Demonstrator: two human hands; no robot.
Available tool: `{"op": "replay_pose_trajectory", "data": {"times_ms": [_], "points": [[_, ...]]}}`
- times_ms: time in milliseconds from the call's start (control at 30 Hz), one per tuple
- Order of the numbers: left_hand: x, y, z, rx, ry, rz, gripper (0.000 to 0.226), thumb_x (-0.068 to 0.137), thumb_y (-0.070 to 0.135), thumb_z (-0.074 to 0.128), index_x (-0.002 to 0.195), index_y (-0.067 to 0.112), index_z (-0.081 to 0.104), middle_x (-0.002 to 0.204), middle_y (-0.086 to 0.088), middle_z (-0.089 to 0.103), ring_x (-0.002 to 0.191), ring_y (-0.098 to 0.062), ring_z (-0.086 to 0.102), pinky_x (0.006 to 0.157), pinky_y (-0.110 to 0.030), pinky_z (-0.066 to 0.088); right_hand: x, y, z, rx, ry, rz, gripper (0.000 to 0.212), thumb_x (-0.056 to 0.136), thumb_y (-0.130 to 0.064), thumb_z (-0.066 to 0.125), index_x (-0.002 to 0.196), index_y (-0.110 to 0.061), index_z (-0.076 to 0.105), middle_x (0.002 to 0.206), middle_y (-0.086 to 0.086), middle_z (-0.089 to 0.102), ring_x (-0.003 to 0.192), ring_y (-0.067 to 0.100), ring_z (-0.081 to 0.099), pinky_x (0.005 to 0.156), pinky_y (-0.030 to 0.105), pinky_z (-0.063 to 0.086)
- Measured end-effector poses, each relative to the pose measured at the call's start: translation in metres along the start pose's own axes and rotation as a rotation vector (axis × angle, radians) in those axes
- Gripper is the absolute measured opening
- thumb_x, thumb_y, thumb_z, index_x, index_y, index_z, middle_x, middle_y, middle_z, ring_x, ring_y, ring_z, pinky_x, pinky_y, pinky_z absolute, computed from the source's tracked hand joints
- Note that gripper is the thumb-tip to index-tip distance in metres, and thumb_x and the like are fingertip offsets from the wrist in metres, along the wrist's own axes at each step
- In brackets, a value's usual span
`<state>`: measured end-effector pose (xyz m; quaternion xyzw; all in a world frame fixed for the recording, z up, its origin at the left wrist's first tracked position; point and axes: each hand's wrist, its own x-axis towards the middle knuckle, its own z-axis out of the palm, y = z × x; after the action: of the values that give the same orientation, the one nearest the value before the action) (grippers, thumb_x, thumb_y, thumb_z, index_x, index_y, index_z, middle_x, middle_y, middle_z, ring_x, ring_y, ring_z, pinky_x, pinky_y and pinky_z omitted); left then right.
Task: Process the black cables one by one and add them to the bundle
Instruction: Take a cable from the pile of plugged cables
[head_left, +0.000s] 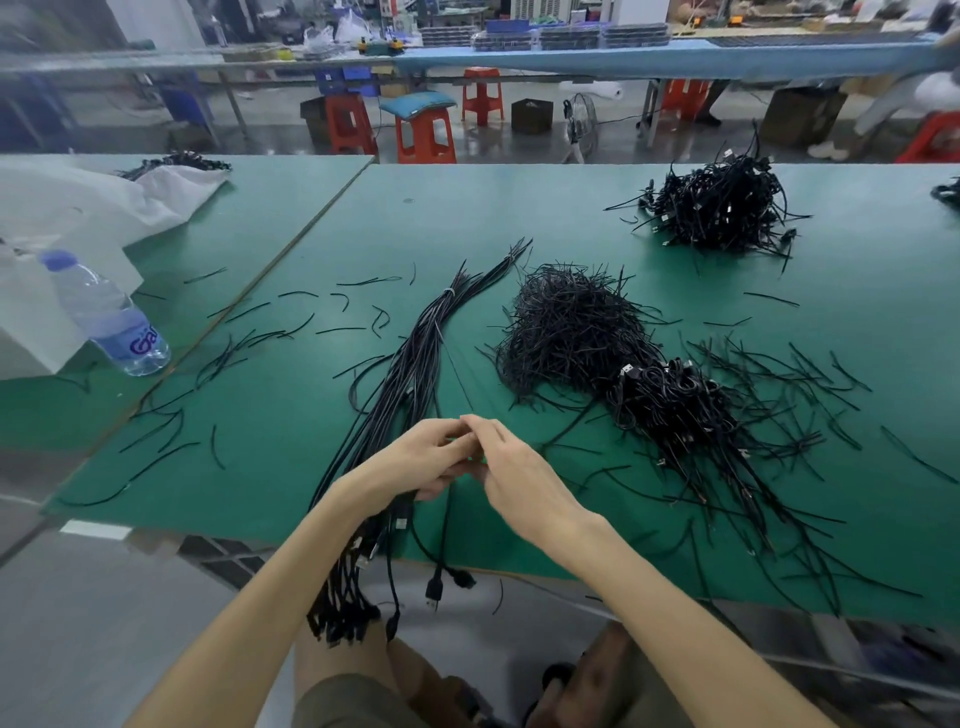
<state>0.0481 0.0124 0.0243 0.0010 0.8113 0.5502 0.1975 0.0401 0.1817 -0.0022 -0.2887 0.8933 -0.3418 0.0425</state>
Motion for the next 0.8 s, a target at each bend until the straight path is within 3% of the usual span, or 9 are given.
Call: {"op": "replay_pose_trajectory", "data": {"times_ms": [67, 200, 300, 400, 500, 600, 733, 800], "points": [[-0.002, -0.005, -0.002, -0.032, -0.006, -0.02, 0.036, 0.108, 0.039, 0.048, 0.111, 0.007, 0.064, 0.059, 0.009, 0.039, 0.048, -0.01, 0.028, 0.041, -0.022, 0.025, 0.0, 0.0, -0.002, -0.044, 0.026, -0.021, 0.044, 0.101, -0.002, 0.049, 0.142, -0.018, 0.046, 0.132, -0.002, 0.056, 0.116, 0.018, 0.056, 0.095, 0.037, 0.05], [-0.002, -0.012, -0.013, -0.204, -0.035, -0.012, 0.031, 0.104, 0.04, 0.056, 0.101, 0.011, 0.063, 0.062, 0.005, 0.035, 0.046, -0.01, 0.024, 0.039, -0.02, 0.023, -0.003, 0.001, -0.007, -0.045, 0.092, 0.034, 0.016, 0.104, -0.026, 0.054, 0.114, -0.015, 0.061, 0.107, -0.003, 0.065, 0.094, 0.02, 0.061, 0.083, 0.04, 0.052], [-0.002, -0.017, -0.02, -0.396, -0.049, 0.056, 0.026, 0.1, 0.037, 0.065, 0.106, 0.012, 0.061, 0.067, 0.002, 0.043, 0.043, -0.01, 0.024, 0.038, -0.02, 0.024, -0.005, 0.005, -0.006, 0.069, 0.107, 0.12, 0.027, 0.105, -0.035, 0.052, 0.09, -0.015, 0.063, 0.076, -0.005, 0.061, 0.067, 0.017, 0.054, 0.068, 0.04, 0.048], [-0.002, -0.021, -0.019, -0.604, -0.104, 0.154, 0.028, 0.1, 0.031, 0.066, 0.117, 0.009, 0.062, 0.073, 0.002, 0.05, 0.039, -0.007, 0.027, 0.036, -0.018, 0.028, -0.009, 0.005, 0.0, 0.371, 0.102, 0.17, 0.032, 0.105, -0.033, 0.052, 0.081, -0.022, 0.067, 0.057, -0.006, 0.054, 0.05, 0.009, 0.044, 0.056, 0.032, 0.041], [-0.001, -0.018, -0.021, -0.801, -0.098, 0.219, 0.02, 0.102, 0.024, 0.062, 0.112, 0.008, 0.064, 0.082, 0.002, 0.057, 0.039, -0.003, 0.029, 0.037, -0.015, 0.031, -0.008, 0.01, 0.004, 0.622, 0.226, 0.284, 0.035, 0.106, -0.028, 0.051, 0.08, -0.014, 0.07, 0.051, -0.009, 0.045, 0.044, 0.008, 0.036, 0.047, 0.024, 0.032], [-0.001, -0.016, -0.027, -0.832, -0.014, 0.223, 0.033, 0.098, 0.031, 0.065, 0.12, 0.007, 0.067, 0.101, -0.002, 0.066, 0.042, -0.004, 0.029, 0.041, -0.016, 0.034, -0.007, 0.019, -0.001, 0.844, 0.336, 0.431, 0.036, 0.107, -0.027, 0.051, 0.085, -0.005, 0.067, 0.053, -0.005, 0.038, 0.041, 0.008, 0.028, 0.041, 0.023, 0.025], [-0.002, -0.019, -0.031, -0.861, 0.029, 0.242, 0.038, 0.105, 0.023, 0.052, 0.138, 0.005, 0.06, 0.122, -0.003, 0.068, 0.053, -0.006, 0.043, 0.052, -0.018, 0.044, -0.012, 0.024, -0.005, 0.79, 0.394, 0.411, 0.034, 0.106, -0.028, 0.051, 0.082, -0.009, 0.066, 0.053, -0.007, 0.037, 0.046, 0.01, 0.028, 0.046, 0.024, 0.027], [-0.003, -0.02, -0.032, -0.998, 0.003, 0.292, 0.041, 0.103, 0.023, 0.058, 0.14, 0.005, 0.06, 0.141, -0.005, 0.062, 0.074, -0.005, 0.062, 0.068, -0.018, 0.053, -0.017, 0.026, -0.005, 0.74, 0.395, 0.393, 0.034, 0.106, -0.029, 0.052, 0.08, -0.012, 0.067, 0.053, -0.008, 0.037, 0.047, 0.011, 0.03, 0.048, 0.026, 0.028]]}}
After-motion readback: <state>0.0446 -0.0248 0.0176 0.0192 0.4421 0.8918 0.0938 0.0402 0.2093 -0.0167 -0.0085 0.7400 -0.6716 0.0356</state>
